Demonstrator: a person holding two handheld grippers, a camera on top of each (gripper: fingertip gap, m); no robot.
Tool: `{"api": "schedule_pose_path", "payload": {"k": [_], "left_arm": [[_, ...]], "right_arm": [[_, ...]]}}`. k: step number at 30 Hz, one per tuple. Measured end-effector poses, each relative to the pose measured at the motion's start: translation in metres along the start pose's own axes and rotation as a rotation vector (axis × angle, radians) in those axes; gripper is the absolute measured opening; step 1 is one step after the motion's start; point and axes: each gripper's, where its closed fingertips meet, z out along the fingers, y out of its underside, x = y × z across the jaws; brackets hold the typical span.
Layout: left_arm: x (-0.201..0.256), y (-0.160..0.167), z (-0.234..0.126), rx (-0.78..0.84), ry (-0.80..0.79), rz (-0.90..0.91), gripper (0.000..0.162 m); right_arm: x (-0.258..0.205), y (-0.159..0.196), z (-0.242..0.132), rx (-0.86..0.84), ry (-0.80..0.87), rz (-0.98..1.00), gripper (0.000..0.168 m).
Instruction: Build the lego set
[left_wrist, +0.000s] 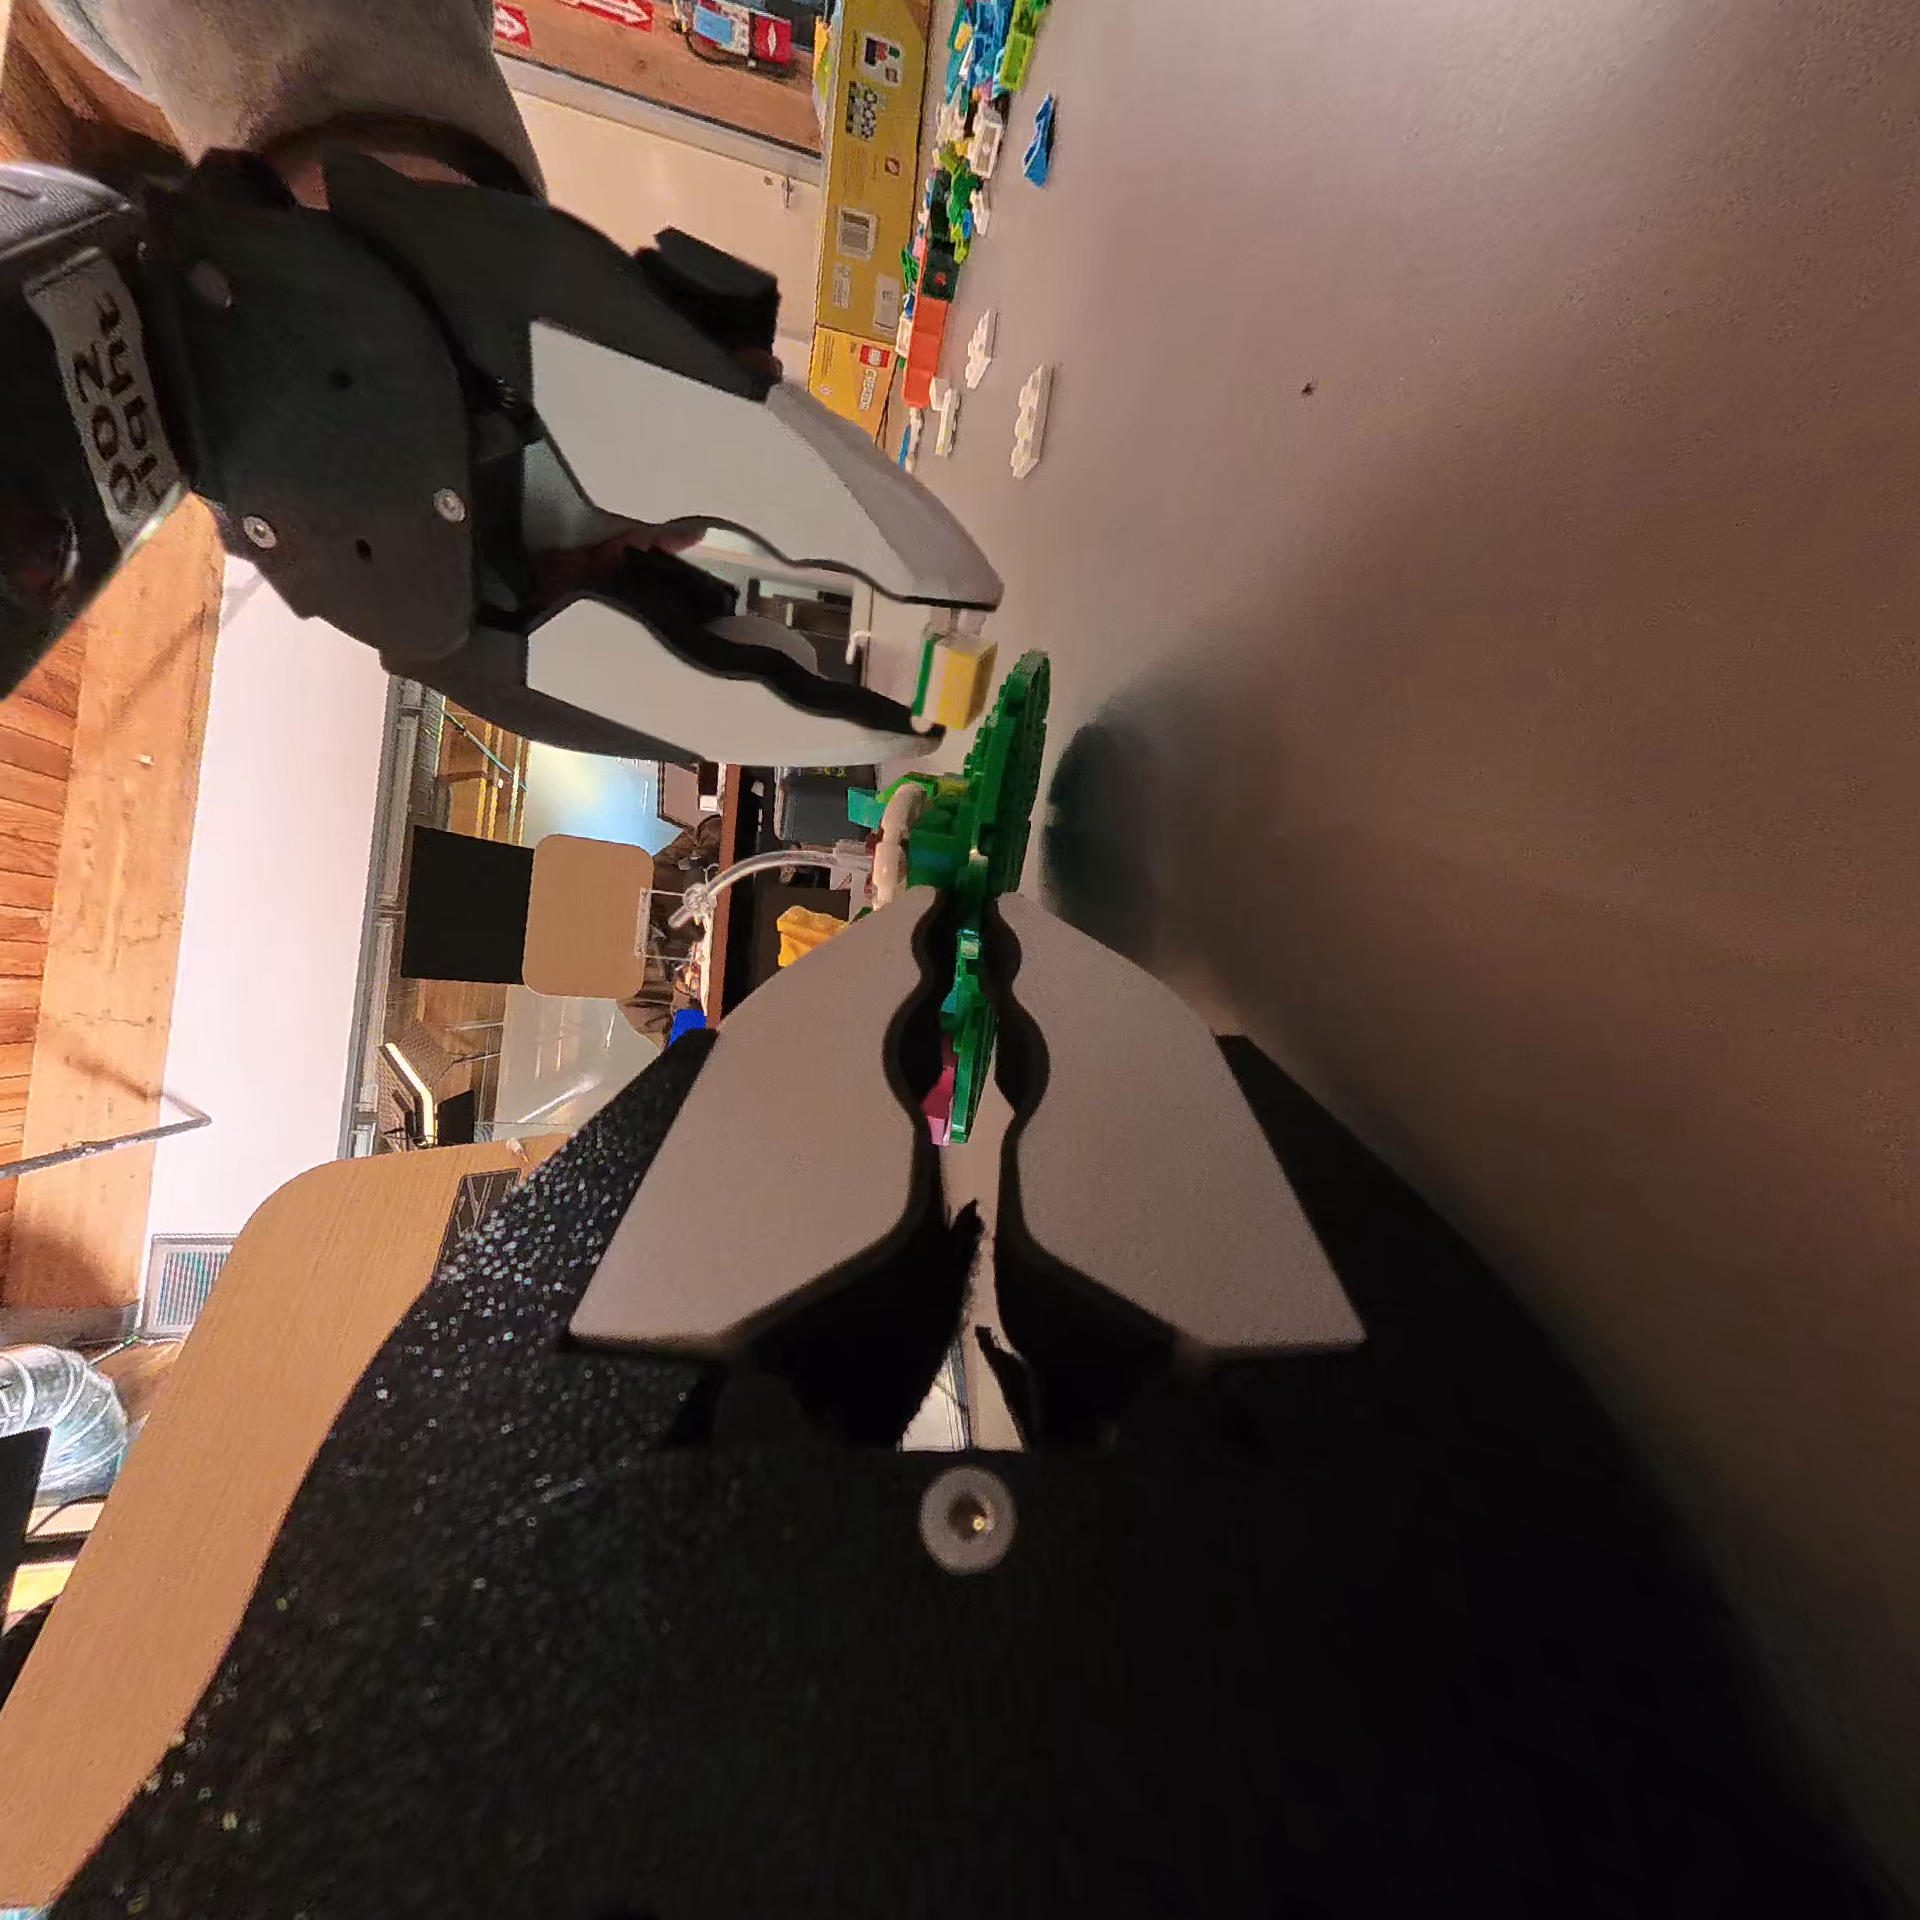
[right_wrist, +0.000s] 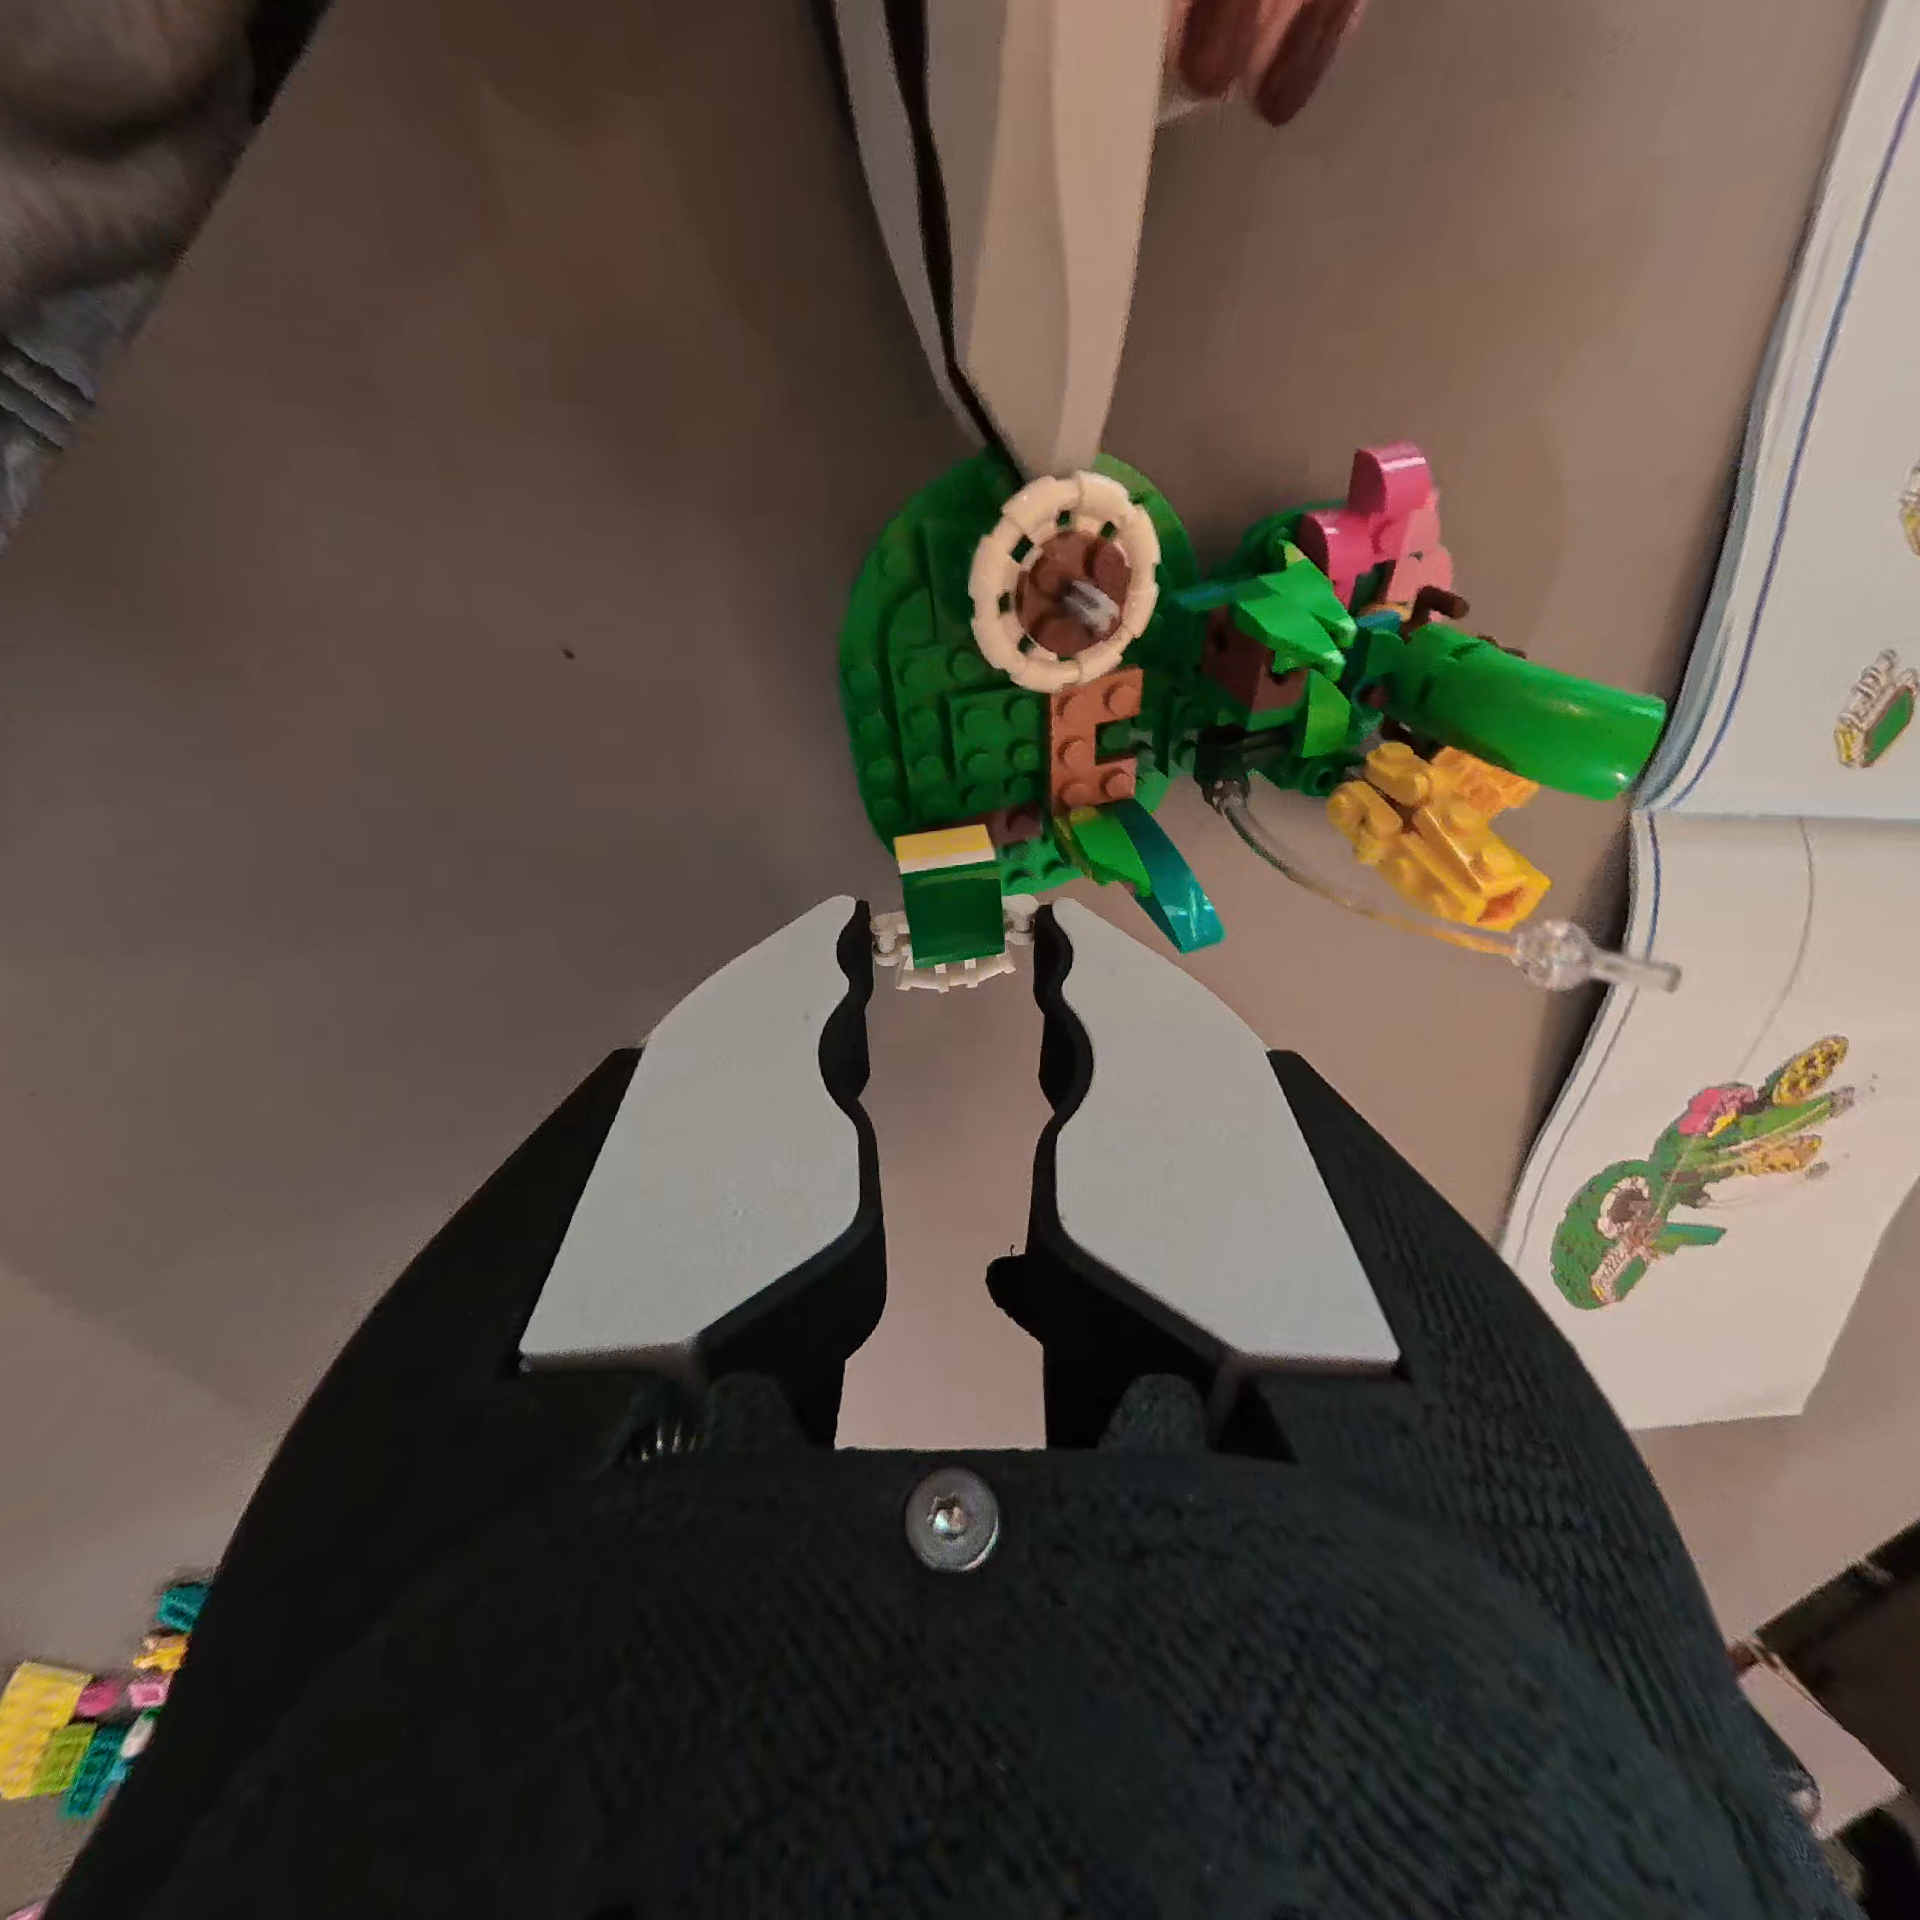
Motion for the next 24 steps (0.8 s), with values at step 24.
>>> {"api": "schedule_pose_path", "payload": {"k": [24], "left_arm": [[-0.003,0.003,-0.001,-0.025,-0.023,0.026,0.005]], "right_arm": [[-0.005,0.038,0.007,-0.216,-0.012,0.084,0.029]]}}
